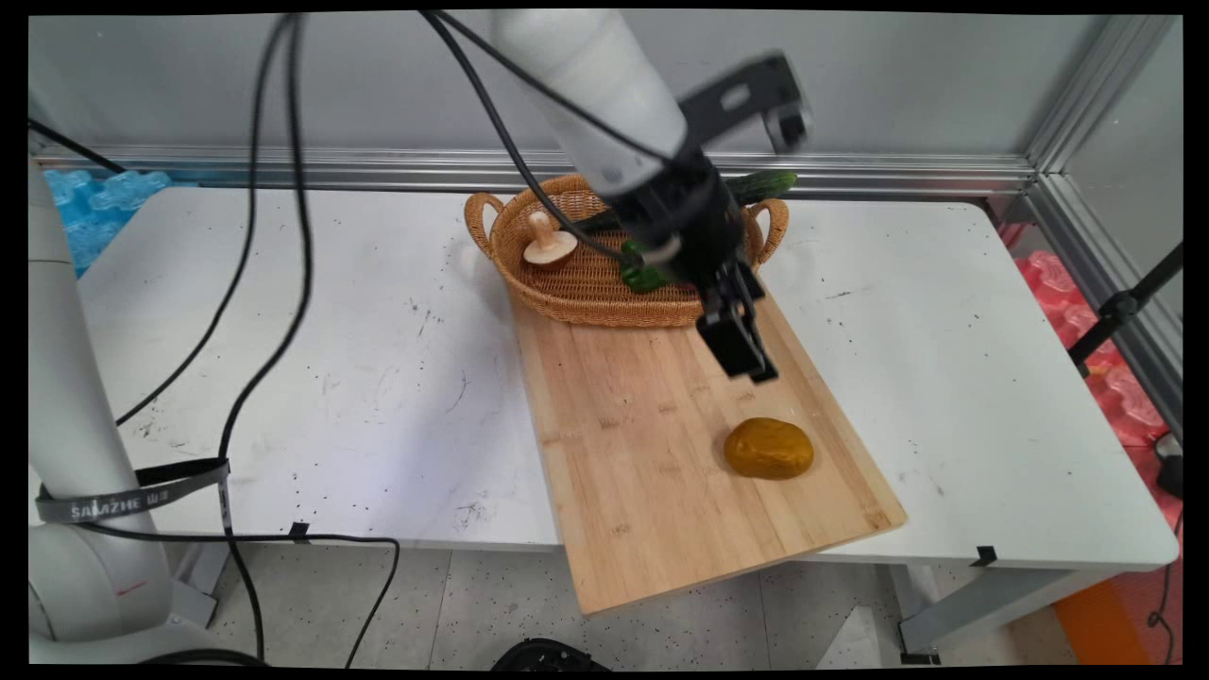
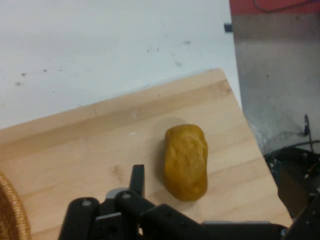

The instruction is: Pick up the potato from the cutting board

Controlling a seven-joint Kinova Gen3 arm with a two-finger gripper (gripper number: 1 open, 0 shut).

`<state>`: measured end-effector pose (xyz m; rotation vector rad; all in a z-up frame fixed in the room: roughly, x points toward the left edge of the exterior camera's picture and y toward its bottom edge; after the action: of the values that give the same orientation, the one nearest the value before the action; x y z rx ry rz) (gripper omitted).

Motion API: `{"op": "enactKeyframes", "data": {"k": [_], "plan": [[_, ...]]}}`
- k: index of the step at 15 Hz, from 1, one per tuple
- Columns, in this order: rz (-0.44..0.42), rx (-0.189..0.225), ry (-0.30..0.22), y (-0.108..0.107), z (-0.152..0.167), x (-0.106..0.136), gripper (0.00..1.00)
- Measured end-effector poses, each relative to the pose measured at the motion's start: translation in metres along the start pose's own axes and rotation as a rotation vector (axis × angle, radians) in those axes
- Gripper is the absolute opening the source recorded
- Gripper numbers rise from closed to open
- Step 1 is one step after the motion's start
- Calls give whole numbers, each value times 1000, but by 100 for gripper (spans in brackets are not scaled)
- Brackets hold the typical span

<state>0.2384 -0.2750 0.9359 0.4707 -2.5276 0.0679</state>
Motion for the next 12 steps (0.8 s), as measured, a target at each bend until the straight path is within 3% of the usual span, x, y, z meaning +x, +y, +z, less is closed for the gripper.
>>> {"op": "enactKeyframes", "data": {"k": [12], "plan": [[42, -16, -147, 3, 102, 3, 100]]}}
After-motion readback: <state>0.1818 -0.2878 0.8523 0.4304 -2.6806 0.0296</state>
